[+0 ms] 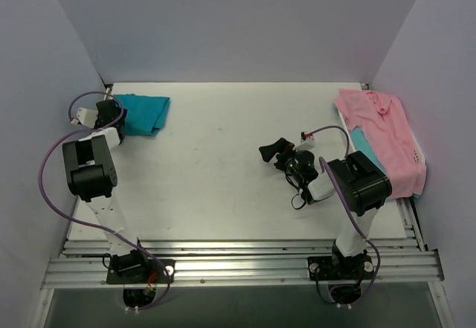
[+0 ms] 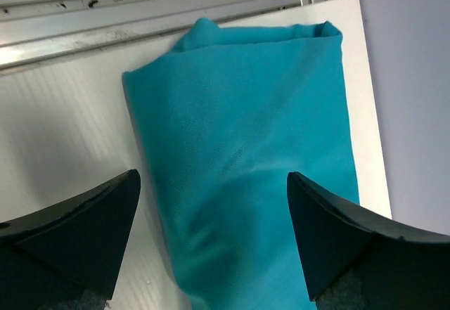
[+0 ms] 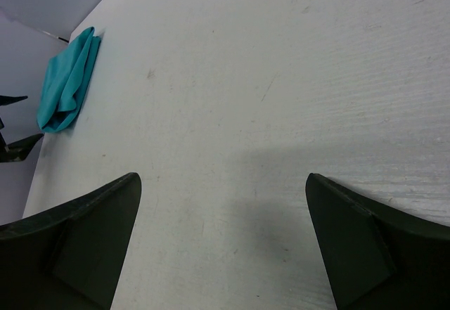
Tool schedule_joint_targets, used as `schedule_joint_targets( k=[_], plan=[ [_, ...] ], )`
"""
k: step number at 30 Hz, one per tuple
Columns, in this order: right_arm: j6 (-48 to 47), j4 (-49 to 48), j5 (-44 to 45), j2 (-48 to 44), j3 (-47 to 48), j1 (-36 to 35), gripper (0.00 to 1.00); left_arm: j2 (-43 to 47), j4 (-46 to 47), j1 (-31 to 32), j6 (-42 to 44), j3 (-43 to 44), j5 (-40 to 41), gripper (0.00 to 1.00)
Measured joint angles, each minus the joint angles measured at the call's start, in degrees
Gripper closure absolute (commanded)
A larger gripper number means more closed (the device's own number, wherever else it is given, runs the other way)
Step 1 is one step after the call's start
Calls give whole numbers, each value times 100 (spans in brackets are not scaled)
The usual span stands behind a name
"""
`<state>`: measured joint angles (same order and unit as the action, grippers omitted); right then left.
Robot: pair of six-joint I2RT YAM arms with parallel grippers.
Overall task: Fold and stack the t-shirts
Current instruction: Put the neatly folded tshirt into the corner of the board with the left arm
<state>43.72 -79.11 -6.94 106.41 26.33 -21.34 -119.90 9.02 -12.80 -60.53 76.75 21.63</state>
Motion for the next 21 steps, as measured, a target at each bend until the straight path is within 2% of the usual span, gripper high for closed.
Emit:
schedule_joint_targets(
  k=[5,12,16,19,21],
  plan=[
    [2,-7,-2,-2,-9,0,0,944,-297,-24,251,-278,216,6],
    [107,-15,-15,-177,-221,-55,0,3742,-568,190,925,-1209,361,6],
    [122,225,70,-514,-345,-365,0,5027,-953,1014,1484,-1731,560,6],
    [9,533,374,-1019,-350,-868,0,5812,-1320,1735,1880,-2350,599,6],
    [-140,977,741,-1519,-297,-1285,0,6282,-1585,1906,2090,-2761,542,6]
  ],
)
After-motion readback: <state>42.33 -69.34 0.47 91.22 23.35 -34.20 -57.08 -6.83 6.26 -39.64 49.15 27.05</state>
